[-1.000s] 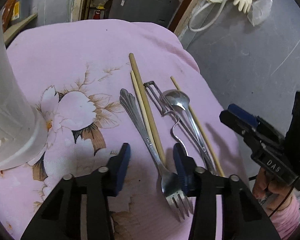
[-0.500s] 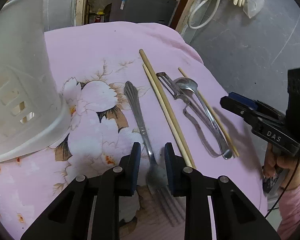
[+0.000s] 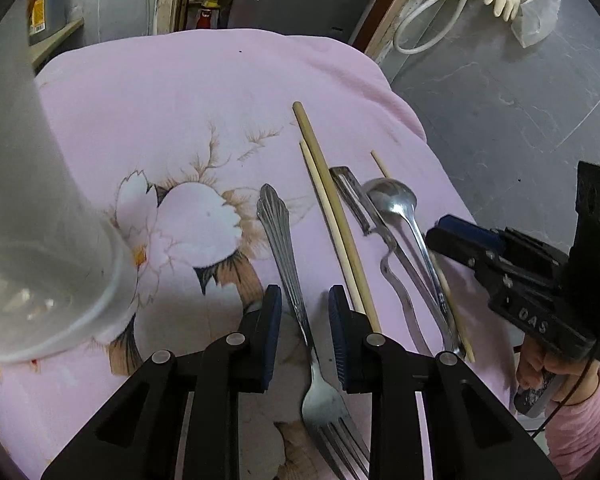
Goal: Organize utensils
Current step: 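Grasp the steel fork with the left tool while the right tool grasps a chopstick, then lift the fork and chopstick toward the white basket with both tools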
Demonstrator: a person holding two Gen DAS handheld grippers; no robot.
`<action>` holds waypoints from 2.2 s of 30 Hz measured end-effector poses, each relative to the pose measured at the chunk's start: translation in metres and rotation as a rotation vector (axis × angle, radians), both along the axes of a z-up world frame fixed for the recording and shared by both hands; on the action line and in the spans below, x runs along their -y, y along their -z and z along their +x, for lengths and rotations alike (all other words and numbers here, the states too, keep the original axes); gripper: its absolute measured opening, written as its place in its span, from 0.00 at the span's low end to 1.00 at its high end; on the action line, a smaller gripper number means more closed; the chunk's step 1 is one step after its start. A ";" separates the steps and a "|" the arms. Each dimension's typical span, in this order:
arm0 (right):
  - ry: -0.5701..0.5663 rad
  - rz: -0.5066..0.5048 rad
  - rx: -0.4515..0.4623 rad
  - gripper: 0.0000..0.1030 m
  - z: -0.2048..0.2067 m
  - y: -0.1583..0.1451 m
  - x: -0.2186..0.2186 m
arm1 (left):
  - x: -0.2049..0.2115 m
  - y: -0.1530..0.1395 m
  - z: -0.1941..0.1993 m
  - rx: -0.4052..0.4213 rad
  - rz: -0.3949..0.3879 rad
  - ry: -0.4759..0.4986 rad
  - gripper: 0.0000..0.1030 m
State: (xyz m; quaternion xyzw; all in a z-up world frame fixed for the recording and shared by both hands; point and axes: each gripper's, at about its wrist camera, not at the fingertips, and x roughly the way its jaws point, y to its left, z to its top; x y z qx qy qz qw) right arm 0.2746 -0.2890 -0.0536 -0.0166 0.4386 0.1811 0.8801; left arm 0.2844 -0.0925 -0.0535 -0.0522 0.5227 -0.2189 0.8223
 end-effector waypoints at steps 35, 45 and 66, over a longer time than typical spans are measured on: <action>0.111 0.198 0.238 0.03 -0.063 -0.034 0.006 | -0.015 -0.041 -0.083 0.462 -0.082 -0.090 0.00; -0.001 0.253 0.628 0.03 -0.106 -0.082 -0.045 | -0.043 -0.069 -0.100 0.613 -0.157 -0.186 0.00; -0.091 0.602 0.969 0.03 -0.060 -0.148 -0.135 | -0.176 -0.176 -0.096 0.970 -0.253 -0.546 0.00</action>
